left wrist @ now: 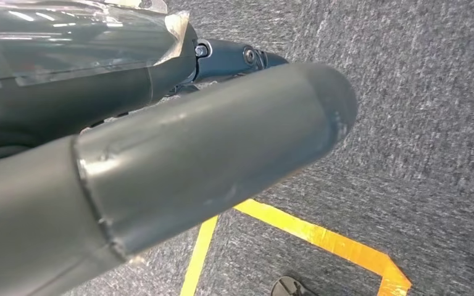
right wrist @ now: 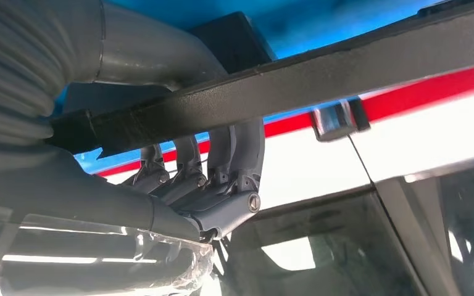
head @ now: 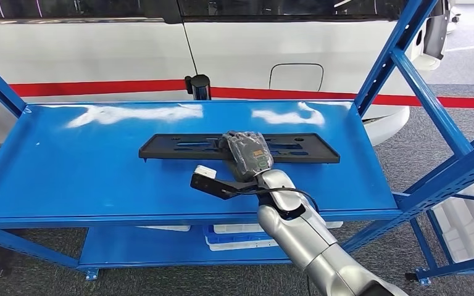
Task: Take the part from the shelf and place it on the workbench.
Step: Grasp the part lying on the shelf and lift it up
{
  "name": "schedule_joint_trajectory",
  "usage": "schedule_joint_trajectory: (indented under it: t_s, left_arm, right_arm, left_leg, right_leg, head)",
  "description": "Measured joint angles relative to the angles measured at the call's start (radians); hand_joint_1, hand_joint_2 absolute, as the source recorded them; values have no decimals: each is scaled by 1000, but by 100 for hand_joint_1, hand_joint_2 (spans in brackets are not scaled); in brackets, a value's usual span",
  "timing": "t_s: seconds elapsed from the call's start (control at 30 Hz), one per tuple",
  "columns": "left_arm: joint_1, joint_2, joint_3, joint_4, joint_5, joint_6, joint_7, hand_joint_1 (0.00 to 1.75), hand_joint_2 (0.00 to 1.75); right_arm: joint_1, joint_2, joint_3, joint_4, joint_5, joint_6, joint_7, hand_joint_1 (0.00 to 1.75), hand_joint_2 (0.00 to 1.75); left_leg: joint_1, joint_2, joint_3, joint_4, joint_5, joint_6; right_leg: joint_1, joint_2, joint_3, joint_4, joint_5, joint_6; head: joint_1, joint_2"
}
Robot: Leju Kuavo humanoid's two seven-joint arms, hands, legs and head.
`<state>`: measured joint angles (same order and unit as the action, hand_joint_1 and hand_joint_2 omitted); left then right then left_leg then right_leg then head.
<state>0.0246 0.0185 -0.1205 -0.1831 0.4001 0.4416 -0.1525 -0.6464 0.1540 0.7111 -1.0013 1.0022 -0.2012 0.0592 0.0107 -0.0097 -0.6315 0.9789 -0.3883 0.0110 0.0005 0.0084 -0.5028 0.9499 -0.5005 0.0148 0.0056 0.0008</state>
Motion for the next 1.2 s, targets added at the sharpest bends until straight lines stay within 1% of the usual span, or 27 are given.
schedule_joint_trajectory:
  t_s: [0.1, 0.23, 0.33, 0.43, 0.5, 0.53, 0.63, 0.67, 0.8, 0.97, 1.2]
  left_arm:
    - [1, 0, 3, 4, 12, -6, 12, 0, 0]
    - [3, -1, 4, 8, 12, -15, 17, 0, 175]
    - [6, -2, 4, 10, 12, -10, 7, 0, 175]
    - [10, -2, 3, 10, 9, 9, -37, 0, 175]
    - [12, -1, 3, 10, 9, 11, -52, 0, 175]
    - [12, -1, 3, 10, 9, 11, -56, 0, 131]
    - [12, 0, 3, 10, 8, -10, -74, 0, 131]
    - [12, 1, 3, 10, 8, -22, -82, 0, 175]
    - [12, 5, 2, 10, 12, -49, -96, 0, 175]
    - [11, 5, 2, 10, 26, -51, -55, 0, 175]
    - [12, 4, 2, 10, 35, -67, -51, 0, 175]
  right_arm:
    - [16, -4, -16, -87, -30, 9, -9, 175, 175]
    - [44, -12, -35, -238, -50, -3, -40, 175, 175]
    - [55, -21, -49, -389, -33, -16, -45, 175, 175]
    - [51, -33, -70, -527, -15, -12, -31, 175, 175]
    - [48, -41, -83, -592, -11, -8, -25, 175, 175]
    - [48, -44, -87, -614, -9, -8, -24, 175, 175]
    - [43, -52, -93, -659, -4, -12, -25, 175, 175]
    - [36, -55, -94, -673, -4, -12, -26, 175, 175]
    - [-3, -66, -105, -716, -22, -10, -25, 175, 175]
    - [-46, -76, -106, -732, -63, -6, -24, 175, 175]
    - [-59, -87, -96, -732, -102, -10, -21, 175, 175]
  left_leg:
    - [0, 0, 0, 0, 0, 0]
    - [0, 0, 0, 0, 0, 0]
    - [0, 0, 0, 0, 0, -1]
    - [0, 0, 0, 0, -1, -1]
    - [0, 0, 0, 0, -1, -1]
    - [0, 0, 0, 0, -1, -1]
    - [0, 0, 0, 0, -1, -1]
    - [0, 0, 0, 0, -1, -1]
    - [0, 0, 0, 0, -1, -1]
    - [0, 0, 0, 0, -1, -1]
    - [0, 0, 0, 0, -1, -1]
  right_leg:
    - [0, 1, 0, 0, 0, 0]
    - [0, 0, -1, 0, 0, 0]
    - [0, 0, -1, 0, 0, -1]
    - [0, 0, -1, 0, -1, -2]
    - [0, 0, -1, 0, -2, -2]
    - [0, 0, -1, 0, -1, -2]
    - [0, 0, 0, 0, -1, -2]
    - [0, 0, 0, 0, -1, -2]
    - [0, 0, 0, 0, -1, -2]
    - [0, 0, 0, 0, -1, -2]
    - [0, 0, 0, 0, -1, -2]
  head:
    - [0, 0]
    - [0, 0]
    - [0, 0]
    - [0, 0]
    - [0, 0]
    - [0, 0]
    - [0, 0]
    - [0, 0]
    - [0, 0]
    - [0, 0]
    - [0, 0]
